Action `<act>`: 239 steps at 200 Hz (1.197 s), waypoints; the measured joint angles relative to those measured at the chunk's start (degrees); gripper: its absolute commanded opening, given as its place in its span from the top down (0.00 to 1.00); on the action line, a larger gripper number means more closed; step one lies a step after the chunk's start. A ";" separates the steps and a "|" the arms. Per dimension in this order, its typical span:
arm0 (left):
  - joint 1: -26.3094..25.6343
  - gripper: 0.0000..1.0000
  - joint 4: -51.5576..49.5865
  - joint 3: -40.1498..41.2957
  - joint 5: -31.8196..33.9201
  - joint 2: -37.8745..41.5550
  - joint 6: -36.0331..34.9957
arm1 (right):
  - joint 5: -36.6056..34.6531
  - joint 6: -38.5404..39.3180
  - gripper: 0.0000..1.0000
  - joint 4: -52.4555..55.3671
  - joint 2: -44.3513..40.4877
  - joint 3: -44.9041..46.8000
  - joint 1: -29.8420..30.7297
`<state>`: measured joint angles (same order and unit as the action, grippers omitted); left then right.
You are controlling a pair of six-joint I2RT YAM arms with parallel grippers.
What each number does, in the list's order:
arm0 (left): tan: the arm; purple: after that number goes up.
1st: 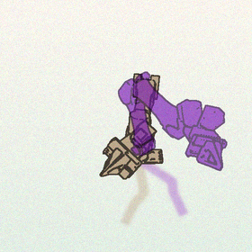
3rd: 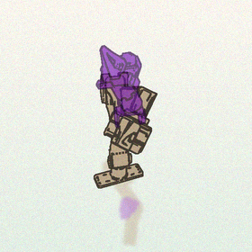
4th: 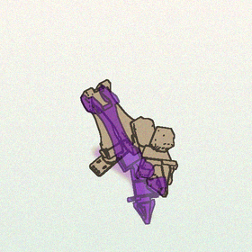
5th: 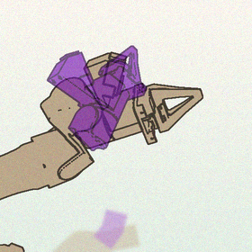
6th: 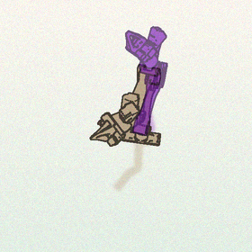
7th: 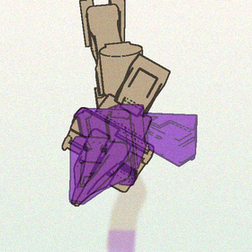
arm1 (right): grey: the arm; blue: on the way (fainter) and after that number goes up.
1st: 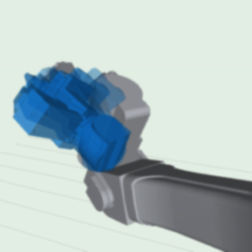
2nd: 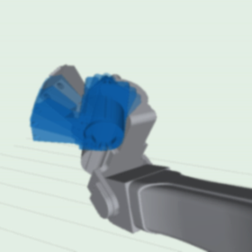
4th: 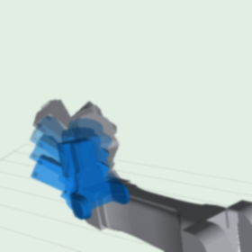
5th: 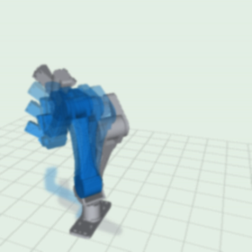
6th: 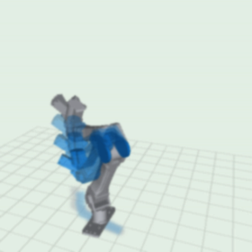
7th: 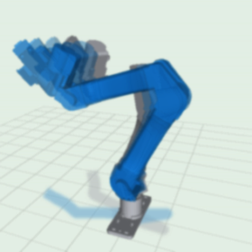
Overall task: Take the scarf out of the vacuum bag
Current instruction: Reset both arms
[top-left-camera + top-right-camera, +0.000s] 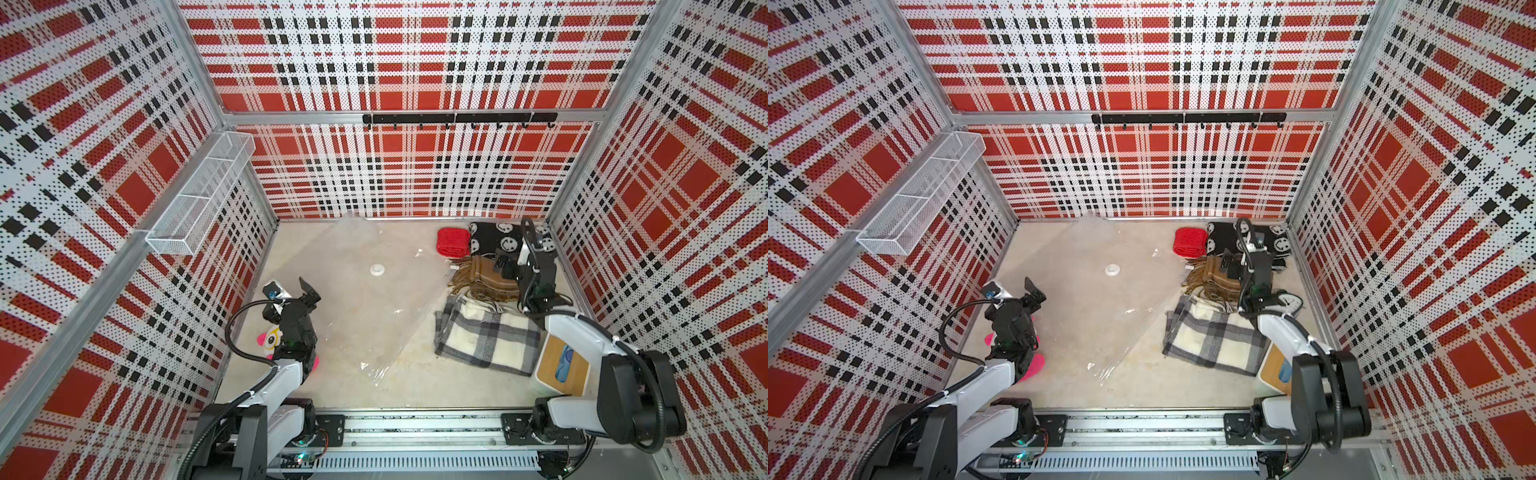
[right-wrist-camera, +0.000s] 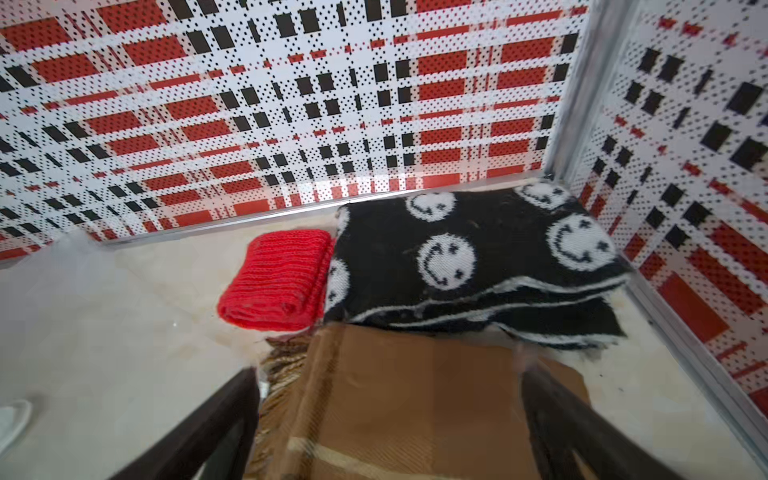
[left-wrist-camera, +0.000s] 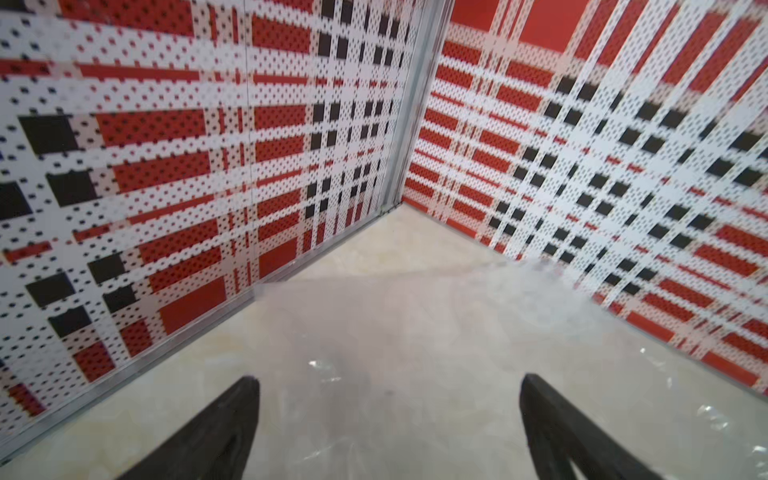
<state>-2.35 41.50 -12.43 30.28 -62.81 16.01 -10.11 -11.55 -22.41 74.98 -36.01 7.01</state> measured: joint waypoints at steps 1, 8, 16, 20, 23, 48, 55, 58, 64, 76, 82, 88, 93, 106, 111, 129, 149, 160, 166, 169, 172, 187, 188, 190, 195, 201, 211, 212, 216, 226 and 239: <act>0.00 0.02 0.17 0.04 -0.11 -0.13 -0.11 | -0.31 0.46 0.00 -0.59 -0.13 0.70 0.02; 0.00 0.02 2.16 0.63 -1.09 -1.33 -1.31 | -1.51 2.25 0.00 -3.85 -0.39 4.07 0.02; -0.04 0.02 5.75 1.51 -2.01 -2.75 -2.84 | -2.93 4.11 0.00 -6.62 0.17 6.97 0.09; -0.04 0.02 8.17 2.19 -2.40 -3.56 -3.63 | -3.45 4.72 0.00 -7.32 0.57 7.76 0.09; -0.04 0.02 9.99 2.73 -2.62 -4.26 -4.09 | -4.02 5.11 0.00 -7.96 1.25 8.37 0.09; 0.22 0.02 23.32 7.65 -2.95 -11.45 -6.54 | -5.64 7.48 0.00 -12.50 6.08 9.44 -0.04; 0.61 0.02 25.59 8.48 -3.43 -12.81 -6.88 | -6.01 7.67 0.00 -14.71 7.26 9.77 -0.26; 0.83 0.02 26.69 8.74 -3.82 -13.25 -6.88 | -6.12 7.69 0.00 -15.47 7.65 9.88 -0.35; 1.40 0.02 28.94 9.05 -4.48 -14.40 -6.91 | -6.29 7.67 0.00 -17.62 8.70 10.32 -0.52; 2.86 0.02 35.56 9.07 -6.12 -18.78 -7.06 | -6.51 7.54 0.00 -22.25 11.15 11.45 -1.29; 3.17 0.02 38.71 9.01 -7.02 -21.44 -7.32 | -6.49 7.45 0.00 -23.10 11.87 12.07 -1.68; 3.23 0.02 40.98 8.85 -7.56 -23.98 -7.61 | -6.40 7.41 0.00 -24.15 12.28 12.96 -2.10; 2.97 0.02 42.42 8.70 -7.89 -25.90 -7.93 | -6.29 7.37 0.00 -25.79 12.50 13.92 -2.38; 1.46 0.02 43.12 8.20 -7.93 -27.87 -9.14 | -5.73 7.02 0.00 -28.63 12.55 15.98 -3.17; 0.92 0.02 43.15 7.93 -7.85 -27.78 -9.55 | -5.66 6.86 0.00 -29.83 12.57 16.72 -3.45; -0.07 0.02 43.12 5.18 -8.70 -27.80 -11.06 | -6.03 6.25 0.00 -36.44 13.73 19.17 -3.72; -0.37 0.02 41.42 1.38 -9.44 -27.80 -12.04 | -6.75 5.88 0.00 -38.77 14.21 20.15 -3.72; -0.35 0.02 41.22 0.66 -9.79 -27.78 -12.31 | -7.26 5.88 0.00 -40.22 14.40 20.26 -3.69; -0.35 0.02 40.98 0.57 -9.97 -27.78 -12.44 | -7.63 5.88 0.00 -40.57 14.40 20.26 -3.56; -0.35 0.02 40.83 0.57 -9.99 -27.78 -12.46 | -7.80 5.90 0.00 -40.96 14.40 20.26 -3.48; -0.35 0.02 40.63 0.57 -10.01 -27.78 -12.50 | -7.91 5.90 0.00 -41.31 14.47 20.26 -3.43; -0.33 0.02 39.76 0.59 -10.21 -27.78 -12.66 | -8.66 5.95 0.00 -42.51 14.64 20.26 -3.10; -0.33 0.02 39.74 0.59 -10.23 -27.78 -12.66 | -8.70 5.97 0.00 -42.58 14.64 20.26 -3.08; -0.33 0.02 39.71 0.59 -10.23 -27.78 -12.68 | -8.81 5.97 0.00 -42.64 14.67 20.26 -3.08; -0.33 0.02 39.60 0.59 -10.32 -27.78 -12.68 | -9.01 5.99 0.00 -42.91 14.73 20.26 -3.02; -0.33 0.02 39.50 0.59 -10.34 -27.78 -12.70 | -9.09 5.99 0.00 -43.23 14.82 20.26 -2.99; -0.33 0.02 39.39 0.59 -10.36 -27.78 -12.72 | -9.25 5.95 0.00 -43.28 14.82 20.26 -2.99; -0.33 0.02 39.39 0.59 -10.36 -27.78 -12.72 | -9.27 5.95 0.00 -43.28 14.82 20.26 -2.99; -0.33 0.02 39.36 0.59 -10.36 -27.78 -12.74 | -9.27 5.95 0.00 -43.32 14.82 20.26 -2.99; -0.33 0.02 39.36 0.59 -10.38 -27.78 -12.76 | -9.27 5.95 0.00 -43.34 14.82 20.26 -2.99; -0.33 0.02 39.36 0.59 -10.38 -27.78 -12.85 | -9.22 5.90 0.00 -43.32 14.82 20.26 -3.10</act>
<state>-2.68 80.86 -11.84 19.90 -90.59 3.16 -19.33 -5.65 -65.73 89.80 -15.75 3.90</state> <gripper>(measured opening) 0.982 0.999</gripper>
